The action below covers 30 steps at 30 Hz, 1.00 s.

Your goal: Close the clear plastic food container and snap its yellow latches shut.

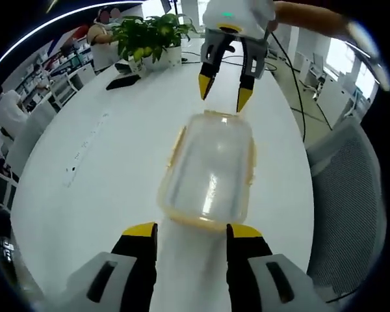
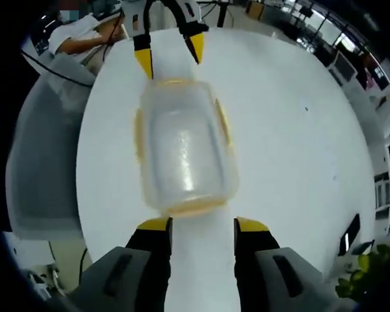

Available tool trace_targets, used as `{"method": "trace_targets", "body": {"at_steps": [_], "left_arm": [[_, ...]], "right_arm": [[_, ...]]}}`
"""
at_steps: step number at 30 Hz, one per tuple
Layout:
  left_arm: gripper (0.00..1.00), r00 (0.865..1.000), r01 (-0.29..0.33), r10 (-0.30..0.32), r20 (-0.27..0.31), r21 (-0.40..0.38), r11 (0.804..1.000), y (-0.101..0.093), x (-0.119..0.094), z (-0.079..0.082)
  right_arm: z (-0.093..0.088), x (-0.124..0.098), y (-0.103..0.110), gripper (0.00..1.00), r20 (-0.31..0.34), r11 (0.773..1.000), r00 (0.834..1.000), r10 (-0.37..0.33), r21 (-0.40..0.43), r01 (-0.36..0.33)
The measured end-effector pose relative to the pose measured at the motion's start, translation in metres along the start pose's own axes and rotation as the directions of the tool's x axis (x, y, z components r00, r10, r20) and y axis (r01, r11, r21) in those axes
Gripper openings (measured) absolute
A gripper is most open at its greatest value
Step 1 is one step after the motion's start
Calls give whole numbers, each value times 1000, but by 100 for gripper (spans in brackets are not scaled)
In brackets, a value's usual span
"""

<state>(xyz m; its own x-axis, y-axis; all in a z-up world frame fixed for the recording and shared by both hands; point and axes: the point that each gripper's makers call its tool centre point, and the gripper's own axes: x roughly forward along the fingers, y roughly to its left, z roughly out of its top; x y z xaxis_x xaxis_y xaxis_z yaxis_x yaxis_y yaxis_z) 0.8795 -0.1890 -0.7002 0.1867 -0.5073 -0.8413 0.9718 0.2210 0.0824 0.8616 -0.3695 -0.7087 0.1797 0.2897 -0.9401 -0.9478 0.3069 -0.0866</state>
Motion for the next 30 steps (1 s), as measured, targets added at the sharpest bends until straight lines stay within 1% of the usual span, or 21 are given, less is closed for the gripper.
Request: {"method": "trace_targets", "body": {"at_steps": [3, 6, 8, 10, 13, 15, 16, 17, 18, 19, 20, 21, 24, 26, 27, 28, 30], "left_arm": [[36, 1000, -22, 22, 7, -33, 999, 1, -2, 1], [36, 999, -42, 44, 20, -82, 996, 2, -3, 2], [36, 997, -59, 64, 34, -128, 990, 4, -3, 4], [35, 996, -70, 79, 48, -170, 983, 5, -2, 5], [36, 994, -77, 93, 60, -232, 970, 5, -1, 5], [36, 993, -84, 103, 63, -260, 962, 4, 0, 5], [36, 992, -84, 105, 68, -266, 960, 3, 1, 5], [36, 992, -84, 107, 70, -280, 956, 2, 1, 5], [36, 991, -82, 109, 75, -297, 951, 0, 2, 6], [36, 991, -82, 111, 78, -314, 946, 0, 2, 6], [36, 990, -83, 116, 83, -332, 940, -1, 2, 5], [36, 989, -82, 119, 86, -346, 934, -1, 2, 5], [36, 988, -84, 130, 87, -403, 911, -2, 4, 1], [36, 987, -85, 133, 86, -418, 905, -3, 5, -2], [36, 987, -87, 137, 83, -435, 896, -4, 7, -4], [37, 987, -88, 138, 82, -442, 893, -4, 8, -6], [37, 987, -73, 130, 91, -471, 879, -7, 10, -7]], "right_arm": [[3, -1, -1, 35, 26, 999, 999, -20, 48, 19], [4, -2, -4, 36, 42, 995, 997, -64, 83, 61], [7, -2, -6, 37, 66, 985, 992, -103, 142, 93], [9, -2, -5, 37, 89, 977, 989, -115, 190, 96], [9, -1, -4, 37, 112, 951, 985, -131, 296, 92], [10, -1, -2, 37, 131, 935, 982, -134, 344, 81], [13, -2, -1, 37, 154, 921, 978, -139, 383, 71], [14, -2, -1, 37, 166, 910, 976, -142, 409, 63], [16, -2, 1, 37, 185, 895, 973, -140, 444, 45], [16, -2, 1, 37, 189, 890, 972, -139, 453, 39], [17, -2, 2, 37, 201, 878, 969, -141, 478, 28], [16, -1, 3, 38, 204, 871, 968, -144, 491, 26], [15, 1, 4, 38, 208, 859, 965, -161, 510, 34], [15, 3, 5, 38, 208, 852, 964, -166, 522, 34], [13, 4, 6, 38, 205, 846, 964, -168, 533, 34], [13, 5, 7, 38, 205, 841, 964, -170, 539, 33], [12, 9, 11, 39, 209, 830, 965, -158, 558, 15]]}}
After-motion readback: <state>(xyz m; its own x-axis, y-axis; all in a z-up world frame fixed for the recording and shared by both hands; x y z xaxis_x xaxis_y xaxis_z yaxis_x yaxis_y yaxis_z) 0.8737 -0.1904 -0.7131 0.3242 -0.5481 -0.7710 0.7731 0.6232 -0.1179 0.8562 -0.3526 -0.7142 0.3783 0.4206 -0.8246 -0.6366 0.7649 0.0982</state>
